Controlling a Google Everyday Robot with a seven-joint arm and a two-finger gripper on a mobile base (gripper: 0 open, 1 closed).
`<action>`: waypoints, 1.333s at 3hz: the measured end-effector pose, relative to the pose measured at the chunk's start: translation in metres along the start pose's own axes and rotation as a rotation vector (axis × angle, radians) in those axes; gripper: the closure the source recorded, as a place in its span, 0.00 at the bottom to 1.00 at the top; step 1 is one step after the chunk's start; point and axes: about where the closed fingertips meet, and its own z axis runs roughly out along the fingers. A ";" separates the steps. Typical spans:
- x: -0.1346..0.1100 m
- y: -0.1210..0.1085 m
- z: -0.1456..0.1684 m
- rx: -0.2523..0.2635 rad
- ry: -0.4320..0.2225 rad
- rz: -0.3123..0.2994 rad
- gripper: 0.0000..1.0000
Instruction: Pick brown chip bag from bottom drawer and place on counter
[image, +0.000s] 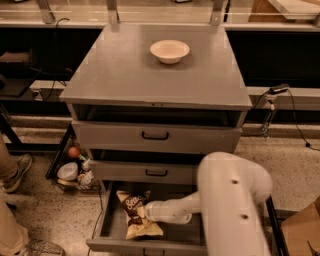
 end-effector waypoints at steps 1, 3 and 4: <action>-0.009 0.018 -0.031 -0.102 -0.057 -0.022 1.00; -0.033 0.043 -0.084 -0.229 -0.136 -0.232 1.00; -0.034 0.044 -0.086 -0.231 -0.138 -0.231 1.00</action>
Offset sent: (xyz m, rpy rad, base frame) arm -0.0603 -0.1282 0.2118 0.4330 -0.1745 0.2155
